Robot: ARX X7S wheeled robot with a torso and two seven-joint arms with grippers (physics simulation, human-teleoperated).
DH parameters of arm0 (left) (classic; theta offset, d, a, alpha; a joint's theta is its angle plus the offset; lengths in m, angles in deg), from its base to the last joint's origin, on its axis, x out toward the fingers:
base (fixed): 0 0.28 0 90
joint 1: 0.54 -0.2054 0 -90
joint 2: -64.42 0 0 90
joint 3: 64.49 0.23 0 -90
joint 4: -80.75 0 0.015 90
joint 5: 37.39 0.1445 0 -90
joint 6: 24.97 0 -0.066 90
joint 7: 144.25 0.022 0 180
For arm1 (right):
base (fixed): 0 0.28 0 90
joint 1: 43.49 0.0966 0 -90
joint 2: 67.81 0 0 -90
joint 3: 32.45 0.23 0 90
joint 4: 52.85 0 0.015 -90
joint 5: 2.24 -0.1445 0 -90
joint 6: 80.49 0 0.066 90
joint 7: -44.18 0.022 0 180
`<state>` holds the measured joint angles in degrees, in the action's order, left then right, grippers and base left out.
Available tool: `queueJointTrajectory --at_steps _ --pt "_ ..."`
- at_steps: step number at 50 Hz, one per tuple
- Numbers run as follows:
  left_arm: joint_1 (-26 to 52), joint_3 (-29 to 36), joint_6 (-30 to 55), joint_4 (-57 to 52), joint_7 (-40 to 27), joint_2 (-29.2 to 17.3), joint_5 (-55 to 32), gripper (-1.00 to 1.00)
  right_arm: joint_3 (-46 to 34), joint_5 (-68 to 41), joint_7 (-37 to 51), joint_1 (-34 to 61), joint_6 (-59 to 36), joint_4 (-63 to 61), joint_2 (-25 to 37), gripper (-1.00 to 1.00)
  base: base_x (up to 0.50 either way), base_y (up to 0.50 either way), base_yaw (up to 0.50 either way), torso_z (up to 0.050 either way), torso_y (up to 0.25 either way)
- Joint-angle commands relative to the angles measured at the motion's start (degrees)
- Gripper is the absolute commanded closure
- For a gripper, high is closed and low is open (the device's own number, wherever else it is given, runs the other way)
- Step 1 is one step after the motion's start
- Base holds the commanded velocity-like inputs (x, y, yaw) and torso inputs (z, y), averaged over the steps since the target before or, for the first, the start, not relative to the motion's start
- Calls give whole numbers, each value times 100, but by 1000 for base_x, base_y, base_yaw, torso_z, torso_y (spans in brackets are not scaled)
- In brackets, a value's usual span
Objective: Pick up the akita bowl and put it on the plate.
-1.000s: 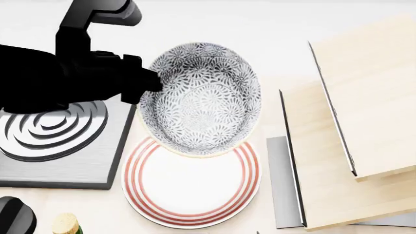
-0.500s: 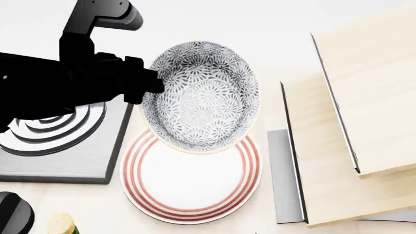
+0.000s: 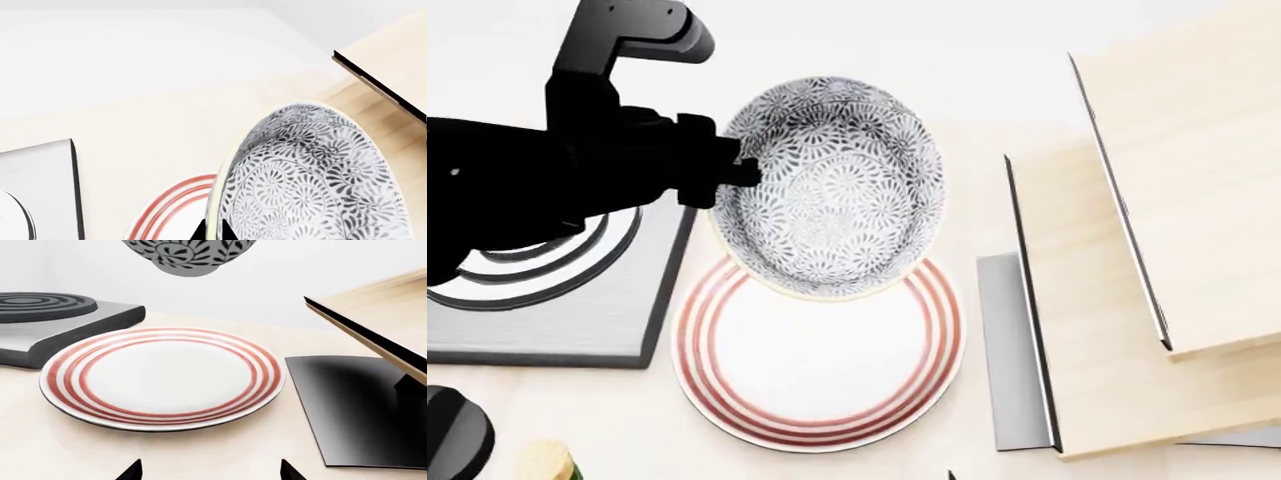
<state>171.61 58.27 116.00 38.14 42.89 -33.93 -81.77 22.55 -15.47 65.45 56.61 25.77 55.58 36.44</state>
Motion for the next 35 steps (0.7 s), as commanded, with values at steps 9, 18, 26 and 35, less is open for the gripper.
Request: queueJointTrajectory --at_steps 9,18,26,35 --pt "-38 -217 -449 541 -60 58 -27 100 -70 10 24 -19 -50 91 -14 -100 0 0 0 0 -50" --pt "-145 21 -627 534 129 106 140 100 -83 9 18 4 -2 188 -33 -100 0 0 0 0 0" --pt "-248 -7 -775 719 207 154 113 100 -102 3 20 0 -2 192 -34 -100 2 0 0 0 -141" --pt "-239 -29 -809 861 218 170 91 100 -122 9 33 11 -19 187 -29 -100 1 0 2 0 0"
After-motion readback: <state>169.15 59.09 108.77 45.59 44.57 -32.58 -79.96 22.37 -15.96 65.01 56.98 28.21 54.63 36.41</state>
